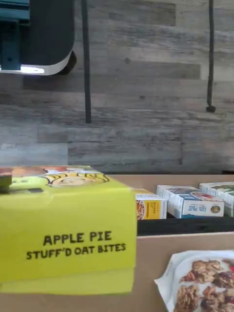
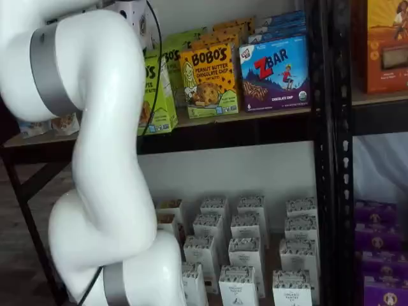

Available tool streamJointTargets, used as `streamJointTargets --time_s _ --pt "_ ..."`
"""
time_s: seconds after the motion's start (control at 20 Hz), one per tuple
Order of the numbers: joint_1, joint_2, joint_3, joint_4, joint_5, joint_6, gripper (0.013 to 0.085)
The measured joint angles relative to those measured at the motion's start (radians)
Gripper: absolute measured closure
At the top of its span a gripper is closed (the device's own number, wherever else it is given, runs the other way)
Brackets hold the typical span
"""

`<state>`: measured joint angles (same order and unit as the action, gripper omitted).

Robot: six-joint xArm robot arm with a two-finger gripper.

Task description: Pick the green box on the top shelf, the fourth from the left

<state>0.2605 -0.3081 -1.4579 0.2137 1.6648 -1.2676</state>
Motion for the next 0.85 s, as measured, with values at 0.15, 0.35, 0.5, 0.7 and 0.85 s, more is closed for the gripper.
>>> streamJointTargets --time_s 0.15,0.35,0.5,0.7,0.85 --pt "-0.001 -0.016 0.019 -0.007 0.001 -0.002 0.065" --pt "-0.007 -0.036 0.041 -0.004 -0.002 -0.008 0.065" --pt "-0.009 -0.048 0.053 -0.005 -0.002 -0.011 0.065" --pt "-0.008 -0.067 0.076 -0.014 -0.001 -0.012 0.065" --pt "-0.01 -0.082 0.096 -0.016 -0.004 -0.015 0.065"
